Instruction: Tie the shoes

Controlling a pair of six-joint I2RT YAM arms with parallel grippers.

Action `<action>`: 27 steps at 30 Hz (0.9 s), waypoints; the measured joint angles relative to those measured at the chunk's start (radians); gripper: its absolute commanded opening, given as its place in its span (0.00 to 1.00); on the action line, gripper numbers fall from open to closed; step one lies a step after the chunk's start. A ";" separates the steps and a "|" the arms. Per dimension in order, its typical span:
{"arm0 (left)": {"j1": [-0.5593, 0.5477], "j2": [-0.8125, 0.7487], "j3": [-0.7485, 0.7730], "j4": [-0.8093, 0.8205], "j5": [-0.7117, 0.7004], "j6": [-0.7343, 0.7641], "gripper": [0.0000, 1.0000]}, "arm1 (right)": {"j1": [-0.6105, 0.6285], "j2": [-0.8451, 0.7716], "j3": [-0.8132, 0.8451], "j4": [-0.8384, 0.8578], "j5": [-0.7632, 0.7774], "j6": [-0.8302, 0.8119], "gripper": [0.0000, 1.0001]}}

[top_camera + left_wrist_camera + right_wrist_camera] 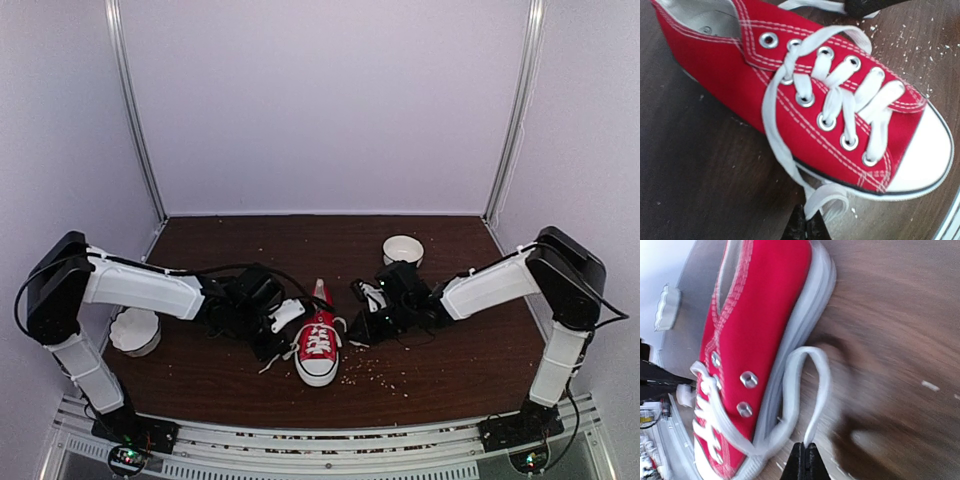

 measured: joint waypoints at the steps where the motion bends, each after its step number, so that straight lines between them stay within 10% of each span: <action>1: 0.000 -0.032 -0.011 -0.005 -0.008 -0.003 0.00 | -0.008 -0.046 -0.020 -0.041 0.025 -0.012 0.00; 5: 0.000 -0.226 -0.029 -0.048 -0.069 -0.016 0.00 | -0.026 -0.258 -0.066 -0.239 0.135 -0.067 0.01; 11: 0.000 -0.532 -0.018 -0.035 -0.103 -0.012 0.00 | 0.034 -0.489 -0.189 -0.447 0.208 -0.080 0.59; 17: 0.000 -0.574 0.005 -0.023 -0.081 0.020 0.00 | 0.148 -0.520 -0.127 -0.525 0.241 -0.252 0.60; 27: 0.000 -0.492 0.037 -0.029 -0.085 0.046 0.00 | 0.217 -0.183 0.106 0.053 0.081 -0.677 0.51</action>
